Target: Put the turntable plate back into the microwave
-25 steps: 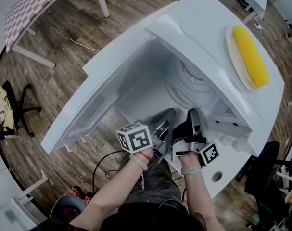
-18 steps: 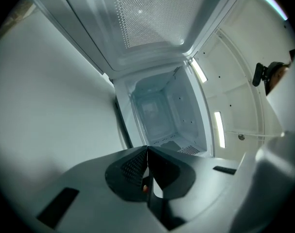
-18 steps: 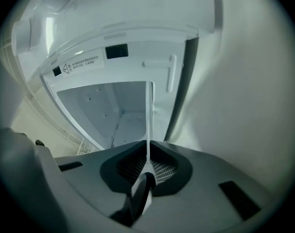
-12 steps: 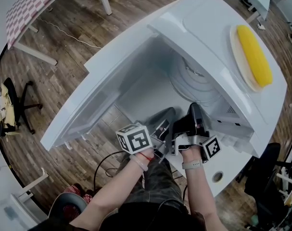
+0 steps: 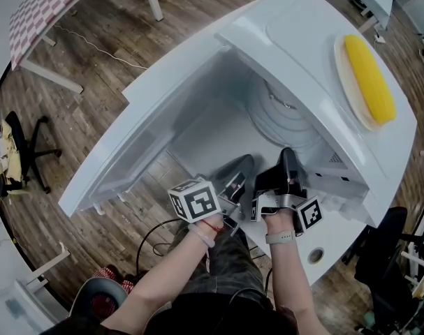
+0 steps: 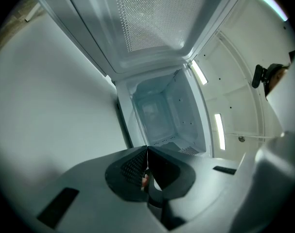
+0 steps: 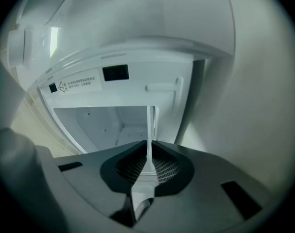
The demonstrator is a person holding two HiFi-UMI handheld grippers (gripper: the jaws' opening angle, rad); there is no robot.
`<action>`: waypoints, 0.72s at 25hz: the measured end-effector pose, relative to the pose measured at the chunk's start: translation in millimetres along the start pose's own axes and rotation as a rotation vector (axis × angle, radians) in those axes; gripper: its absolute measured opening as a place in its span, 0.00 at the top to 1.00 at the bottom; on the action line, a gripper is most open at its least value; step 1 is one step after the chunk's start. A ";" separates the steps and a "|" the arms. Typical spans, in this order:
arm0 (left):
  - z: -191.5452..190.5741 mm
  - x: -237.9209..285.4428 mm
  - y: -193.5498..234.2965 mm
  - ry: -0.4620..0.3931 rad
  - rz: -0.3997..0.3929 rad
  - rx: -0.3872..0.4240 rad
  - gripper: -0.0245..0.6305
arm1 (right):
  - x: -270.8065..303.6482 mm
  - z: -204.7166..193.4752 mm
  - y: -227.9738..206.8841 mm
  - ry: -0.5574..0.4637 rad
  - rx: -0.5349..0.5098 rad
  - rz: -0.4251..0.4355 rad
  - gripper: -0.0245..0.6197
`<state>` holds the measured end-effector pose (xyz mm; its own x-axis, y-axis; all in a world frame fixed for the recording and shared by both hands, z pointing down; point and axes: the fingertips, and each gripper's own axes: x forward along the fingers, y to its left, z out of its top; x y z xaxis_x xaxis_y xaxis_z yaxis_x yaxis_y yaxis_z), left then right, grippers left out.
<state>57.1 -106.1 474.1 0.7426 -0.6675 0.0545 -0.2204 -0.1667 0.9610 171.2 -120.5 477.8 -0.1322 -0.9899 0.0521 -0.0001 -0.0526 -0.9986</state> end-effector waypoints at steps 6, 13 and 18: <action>-3.1 -0.4 -1.2 0.013 0.003 0.011 0.94 | -12.7 -6.5 -2.0 0.035 -0.023 0.001 0.91; -9.1 -1.1 -8.4 0.037 -0.010 0.029 0.94 | -31.1 -18.6 2.0 0.108 -0.084 0.008 0.91; -18.0 -5.7 -16.1 0.077 -0.021 0.060 0.94 | -40.6 -35.1 12.0 0.192 -0.164 0.025 0.93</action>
<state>67.9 -86.5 463.3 0.7935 -0.6058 0.0578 -0.2403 -0.2247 0.9443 141.8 -76.3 463.5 -0.3203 -0.9464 0.0408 -0.1529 0.0092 -0.9882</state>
